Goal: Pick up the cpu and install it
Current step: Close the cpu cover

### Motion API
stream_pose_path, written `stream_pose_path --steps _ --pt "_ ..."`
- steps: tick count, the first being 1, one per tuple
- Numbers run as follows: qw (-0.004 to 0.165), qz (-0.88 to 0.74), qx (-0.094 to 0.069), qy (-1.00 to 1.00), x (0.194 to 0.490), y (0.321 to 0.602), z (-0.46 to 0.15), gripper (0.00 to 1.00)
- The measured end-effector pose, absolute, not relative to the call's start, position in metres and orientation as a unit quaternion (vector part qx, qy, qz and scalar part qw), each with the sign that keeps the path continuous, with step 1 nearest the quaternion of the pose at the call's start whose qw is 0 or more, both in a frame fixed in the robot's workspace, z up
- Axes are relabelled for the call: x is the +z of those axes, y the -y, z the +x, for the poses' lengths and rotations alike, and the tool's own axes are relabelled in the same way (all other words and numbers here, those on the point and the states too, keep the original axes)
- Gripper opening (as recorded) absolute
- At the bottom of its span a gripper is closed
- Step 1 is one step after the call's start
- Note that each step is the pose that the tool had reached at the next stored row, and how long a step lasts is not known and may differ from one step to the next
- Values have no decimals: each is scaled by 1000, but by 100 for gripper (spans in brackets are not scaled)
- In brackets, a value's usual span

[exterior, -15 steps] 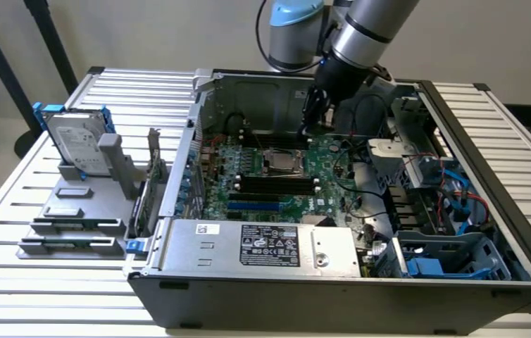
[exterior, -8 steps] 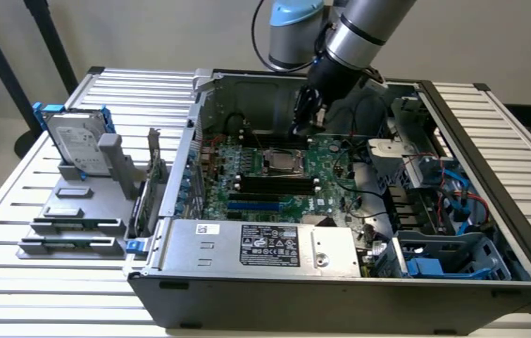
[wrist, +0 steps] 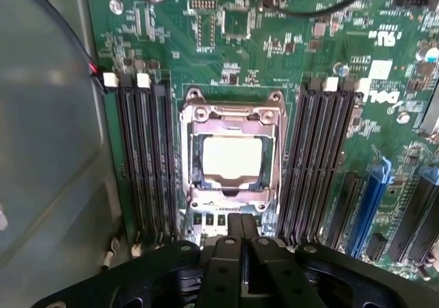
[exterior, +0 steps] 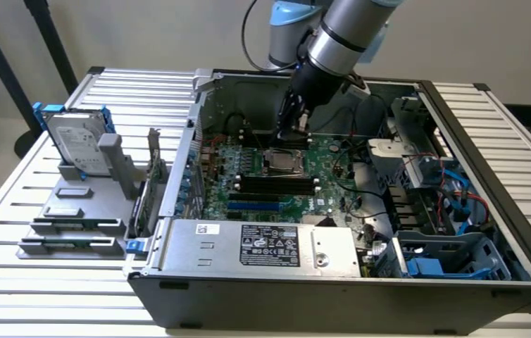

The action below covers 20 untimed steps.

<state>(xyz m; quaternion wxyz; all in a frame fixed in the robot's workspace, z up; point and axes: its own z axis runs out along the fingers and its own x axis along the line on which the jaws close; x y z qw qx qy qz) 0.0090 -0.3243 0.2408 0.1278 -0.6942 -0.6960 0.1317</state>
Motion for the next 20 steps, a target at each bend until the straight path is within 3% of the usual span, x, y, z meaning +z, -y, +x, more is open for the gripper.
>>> stream_pose_path --steps 9,20 --pt "129 -694 130 696 228 333 -5 11" --pt "140 -692 113 699 217 332 -8 11"
